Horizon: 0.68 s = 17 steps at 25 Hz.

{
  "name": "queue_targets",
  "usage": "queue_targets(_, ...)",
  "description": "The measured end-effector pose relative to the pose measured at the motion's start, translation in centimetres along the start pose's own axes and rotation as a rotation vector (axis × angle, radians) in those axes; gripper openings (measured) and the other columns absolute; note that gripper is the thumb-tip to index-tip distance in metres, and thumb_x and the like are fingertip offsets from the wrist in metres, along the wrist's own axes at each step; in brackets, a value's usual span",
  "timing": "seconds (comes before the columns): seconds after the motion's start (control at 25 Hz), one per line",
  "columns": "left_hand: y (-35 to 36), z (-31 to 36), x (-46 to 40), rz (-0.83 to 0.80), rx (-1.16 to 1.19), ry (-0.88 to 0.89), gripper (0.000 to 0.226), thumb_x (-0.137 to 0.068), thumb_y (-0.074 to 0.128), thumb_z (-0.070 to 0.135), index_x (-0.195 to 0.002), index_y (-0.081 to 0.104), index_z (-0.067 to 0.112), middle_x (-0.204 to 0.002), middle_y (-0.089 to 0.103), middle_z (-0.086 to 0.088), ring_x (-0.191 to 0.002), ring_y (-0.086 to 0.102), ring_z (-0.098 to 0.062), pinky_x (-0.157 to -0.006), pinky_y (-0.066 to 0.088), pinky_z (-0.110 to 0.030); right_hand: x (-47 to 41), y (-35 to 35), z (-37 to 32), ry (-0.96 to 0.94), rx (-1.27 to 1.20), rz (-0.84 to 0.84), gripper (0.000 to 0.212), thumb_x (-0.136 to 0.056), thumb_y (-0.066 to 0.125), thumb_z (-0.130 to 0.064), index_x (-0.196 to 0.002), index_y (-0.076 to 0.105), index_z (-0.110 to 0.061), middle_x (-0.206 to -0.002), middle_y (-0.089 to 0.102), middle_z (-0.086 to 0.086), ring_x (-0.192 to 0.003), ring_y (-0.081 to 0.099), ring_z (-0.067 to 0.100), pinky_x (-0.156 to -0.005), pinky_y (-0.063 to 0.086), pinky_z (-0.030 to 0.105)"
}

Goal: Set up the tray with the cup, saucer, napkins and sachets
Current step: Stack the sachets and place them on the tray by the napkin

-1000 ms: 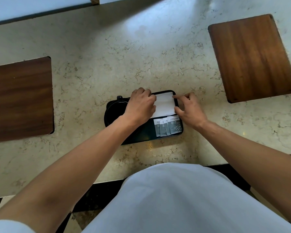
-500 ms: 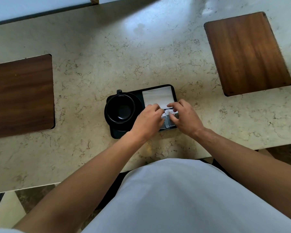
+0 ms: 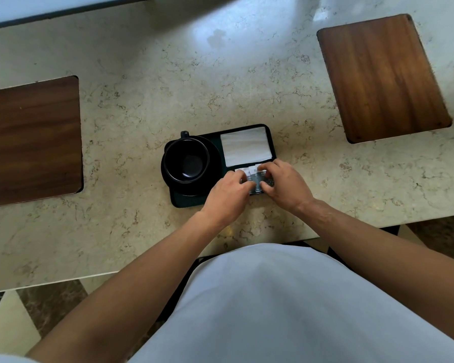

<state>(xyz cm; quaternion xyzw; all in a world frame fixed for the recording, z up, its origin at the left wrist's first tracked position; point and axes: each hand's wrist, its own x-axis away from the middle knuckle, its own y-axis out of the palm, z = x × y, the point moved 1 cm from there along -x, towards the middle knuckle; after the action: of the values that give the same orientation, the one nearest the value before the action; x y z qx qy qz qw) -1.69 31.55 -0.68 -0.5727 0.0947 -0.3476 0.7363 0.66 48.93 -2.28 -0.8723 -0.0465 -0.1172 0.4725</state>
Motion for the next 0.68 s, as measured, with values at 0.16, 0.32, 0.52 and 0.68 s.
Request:
queue_targets(0.16,0.45,-0.13,0.41,0.024,-0.041,-0.012,0.027,-0.095,0.063,0.015,-0.121,0.071,0.015,-0.111,0.061,-0.010,-0.102,0.055,-0.028,-0.078,0.055,-0.045,0.06,0.20,-0.39,-0.008,0.006,0.006,0.038,-0.093,0.069,-0.022,-0.130,0.065,-0.013,-0.115,0.064,0.006,-0.107,0.059,0.023,-0.094,0.052,0.038)
queue_targets(0.32,0.68,-0.07,0.52,0.050,-0.016,-0.030,0.028,-0.093,0.066,0.013,-0.121,0.072,0.014,-0.109,0.062,-0.009,-0.100,0.056,-0.027,-0.077,0.056,-0.044,0.06,0.19,-0.59,-0.003,0.016,0.006,0.040,-0.093,0.071,-0.027,-0.129,0.064,-0.013,-0.116,0.064,0.006,-0.108,0.058,0.022,-0.096,0.051,0.040)
queue_targets(0.52,0.67,0.04,0.66,0.049,-0.001,-0.043,0.029,-0.094,0.064,0.011,-0.123,0.070,0.013,-0.111,0.060,-0.010,-0.102,0.055,-0.027,-0.079,0.055,-0.043,0.02,0.04,-0.75,-0.002,0.023,-0.006,0.042,-0.092,0.073,-0.029,-0.129,0.063,-0.012,-0.118,0.064,0.006,-0.109,0.058,0.022,-0.098,0.051,0.041)
queue_targets(0.68,0.78,-0.01,0.75,0.057,0.005,-0.047,0.036,-0.094,0.064,0.011,-0.130,0.067,0.016,-0.121,0.059,-0.012,-0.106,0.056,-0.028,-0.082,0.056,-0.042,-0.12,-0.05,-0.75,-0.004,0.012,-0.017,0.041,-0.092,0.073,-0.029,-0.129,0.063,-0.012,-0.119,0.063,0.007,-0.109,0.059,0.022,-0.099,0.051,0.041)
